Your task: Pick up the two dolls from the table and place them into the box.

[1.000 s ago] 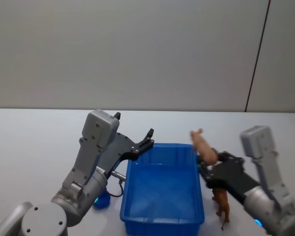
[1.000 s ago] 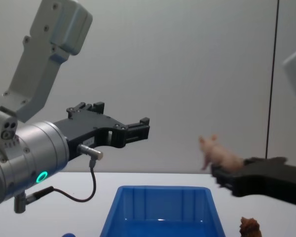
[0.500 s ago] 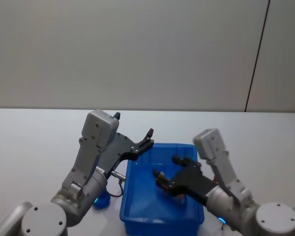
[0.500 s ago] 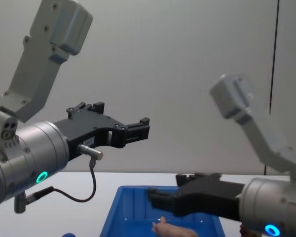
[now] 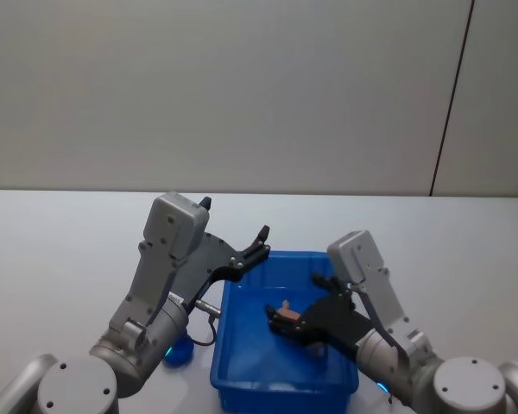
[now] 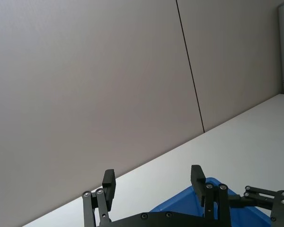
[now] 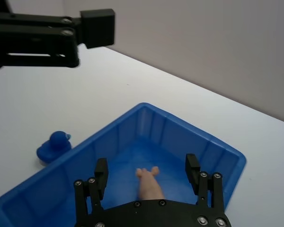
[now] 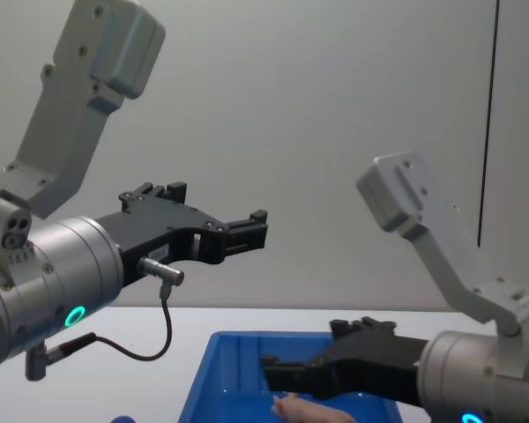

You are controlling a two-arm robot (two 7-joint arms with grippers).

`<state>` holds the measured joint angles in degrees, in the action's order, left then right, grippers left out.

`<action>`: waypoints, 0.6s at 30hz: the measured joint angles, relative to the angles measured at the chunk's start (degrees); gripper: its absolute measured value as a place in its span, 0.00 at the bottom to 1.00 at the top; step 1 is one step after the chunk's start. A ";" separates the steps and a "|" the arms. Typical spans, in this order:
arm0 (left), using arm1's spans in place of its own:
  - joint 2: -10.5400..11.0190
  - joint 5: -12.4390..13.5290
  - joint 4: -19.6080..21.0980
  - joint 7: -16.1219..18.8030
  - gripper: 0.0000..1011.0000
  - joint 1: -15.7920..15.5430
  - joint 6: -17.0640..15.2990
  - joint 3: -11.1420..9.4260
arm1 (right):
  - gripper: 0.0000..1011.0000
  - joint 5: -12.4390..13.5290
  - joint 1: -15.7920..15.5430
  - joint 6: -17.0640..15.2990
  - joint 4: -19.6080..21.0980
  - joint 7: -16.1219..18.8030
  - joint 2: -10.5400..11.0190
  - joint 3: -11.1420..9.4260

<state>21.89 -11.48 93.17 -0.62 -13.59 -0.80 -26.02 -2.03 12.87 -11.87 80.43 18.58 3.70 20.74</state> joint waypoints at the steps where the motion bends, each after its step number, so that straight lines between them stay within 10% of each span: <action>1: 0.00 0.00 0.00 0.00 0.99 0.00 0.00 0.00 | 0.99 -0.06 -0.15 -0.05 0.18 -0.44 0.08 -0.02; 18: 0.00 0.00 0.00 0.00 0.99 0.00 0.00 0.00 | 0.99 -0.75 -7.27 -3.73 9.32 -11.49 4.34 -1.56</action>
<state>21.90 -11.48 93.18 -0.62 -13.59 -0.80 -26.02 -2.77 5.60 -15.60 89.76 7.09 8.04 19.18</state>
